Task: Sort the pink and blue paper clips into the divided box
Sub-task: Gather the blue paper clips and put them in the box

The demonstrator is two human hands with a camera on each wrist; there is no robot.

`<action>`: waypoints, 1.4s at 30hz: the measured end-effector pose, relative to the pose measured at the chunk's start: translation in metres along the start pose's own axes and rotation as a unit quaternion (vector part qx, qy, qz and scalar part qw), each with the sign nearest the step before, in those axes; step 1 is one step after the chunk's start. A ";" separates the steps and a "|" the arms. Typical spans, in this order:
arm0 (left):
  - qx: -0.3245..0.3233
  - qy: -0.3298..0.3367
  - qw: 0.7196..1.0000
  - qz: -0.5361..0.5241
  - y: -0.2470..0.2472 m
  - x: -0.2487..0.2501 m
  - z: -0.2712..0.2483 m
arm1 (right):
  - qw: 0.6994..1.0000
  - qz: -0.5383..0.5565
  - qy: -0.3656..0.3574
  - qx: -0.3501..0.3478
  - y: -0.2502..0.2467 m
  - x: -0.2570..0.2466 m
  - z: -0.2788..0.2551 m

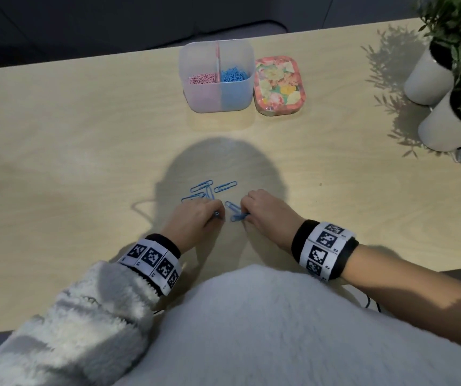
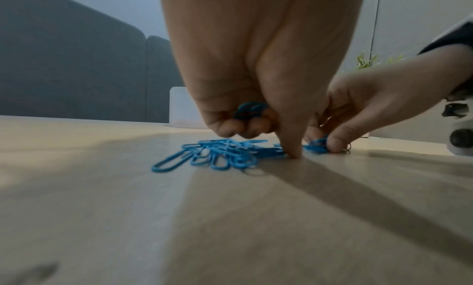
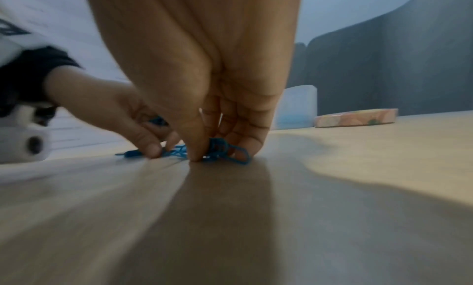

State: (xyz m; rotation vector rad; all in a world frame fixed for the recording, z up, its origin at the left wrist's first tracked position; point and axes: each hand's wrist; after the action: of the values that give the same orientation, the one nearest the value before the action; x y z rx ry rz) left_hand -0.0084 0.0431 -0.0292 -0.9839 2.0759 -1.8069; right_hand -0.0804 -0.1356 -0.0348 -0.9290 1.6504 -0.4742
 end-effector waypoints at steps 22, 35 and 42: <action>0.016 0.002 0.998 0.059 -0.017 -0.011 0.014 | 1.000 -0.020 -0.011 0.004 -0.021 -0.009 0.056; 0.167 -0.135 0.977 -0.009 -0.143 -0.008 0.181 | 0.999 -0.034 0.023 -0.030 -0.019 0.003 0.026; 0.120 -0.184 0.972 0.085 -0.139 -0.021 0.233 | 0.951 0.283 0.089 0.083 -0.062 0.018 0.031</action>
State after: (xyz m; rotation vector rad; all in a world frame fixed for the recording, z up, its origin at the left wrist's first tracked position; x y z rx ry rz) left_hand 0.1859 -0.1324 0.0450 -0.9567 1.6252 -1.5996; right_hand -0.0315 -0.1823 -0.0098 -0.2639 1.9118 -0.2970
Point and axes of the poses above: each hand's wrist, its own z-axis towards the middle knuckle, its own y-axis out of the palm, x = y × z, and after that the axes turned 14 degrees about z, right-handed
